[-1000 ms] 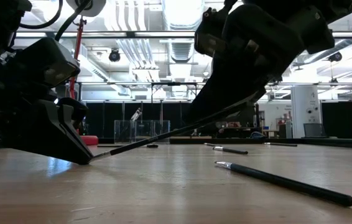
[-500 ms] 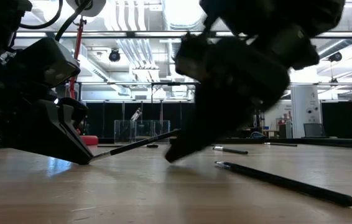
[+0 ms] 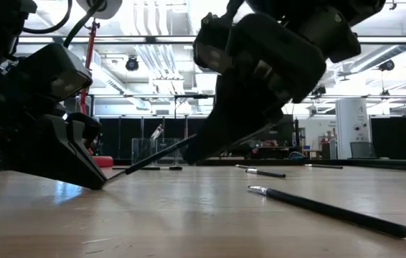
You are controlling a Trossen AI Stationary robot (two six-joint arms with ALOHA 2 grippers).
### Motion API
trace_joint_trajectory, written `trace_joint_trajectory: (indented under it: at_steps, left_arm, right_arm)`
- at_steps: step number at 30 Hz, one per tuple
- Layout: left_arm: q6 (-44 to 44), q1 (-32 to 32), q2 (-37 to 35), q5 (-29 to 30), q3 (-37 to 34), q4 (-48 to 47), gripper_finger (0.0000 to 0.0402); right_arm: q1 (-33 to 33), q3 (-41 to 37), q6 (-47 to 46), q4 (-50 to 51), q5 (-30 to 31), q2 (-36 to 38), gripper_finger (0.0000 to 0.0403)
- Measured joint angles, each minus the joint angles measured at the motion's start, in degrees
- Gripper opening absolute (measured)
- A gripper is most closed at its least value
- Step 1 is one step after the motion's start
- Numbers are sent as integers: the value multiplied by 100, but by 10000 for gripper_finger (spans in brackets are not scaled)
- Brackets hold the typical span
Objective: Pick & Place Makeup Supplies
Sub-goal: Put the makeup brush into the transparent organizer
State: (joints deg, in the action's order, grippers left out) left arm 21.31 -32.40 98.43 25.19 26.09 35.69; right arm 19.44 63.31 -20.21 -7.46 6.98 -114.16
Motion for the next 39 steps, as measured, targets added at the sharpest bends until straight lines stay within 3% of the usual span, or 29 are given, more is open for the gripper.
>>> trace_joint_trajectory:
  at_steps: [3,11,19,26,28,32,36,39]
  left_arm:
    - [18,2,0,-23,0,2,0]
    - [251,2,-2,-80,2,28,3]
    - [192,-41,-729,-153,-3,-358,56]
    - [-432,-331,-1835,899,-112,-605,85]
    - [-660,-369,-1962,1232,-298,-109,87]
    - [-1166,-260,-1790,1403,-940,2058,87]
    - [-1421,34,-1334,1048,-1477,4221,88]
    - [-1426,355,-1026,695,-1583,5282,88]
  right_arm:
    - [-15,-53,-2,-23,7,51,14]
    - [-16,-72,51,19,5,58,9]
    - [-13,-169,194,11,52,191,8]
    - [-13,-808,402,-456,714,739,8]
    - [-31,-1176,501,-837,871,974,8]
    - [-158,-1945,566,-2015,1074,1353,8]
    - [-355,-2602,887,-3861,1212,1516,8]
    - [-492,-2813,1208,-5150,1257,1487,8]
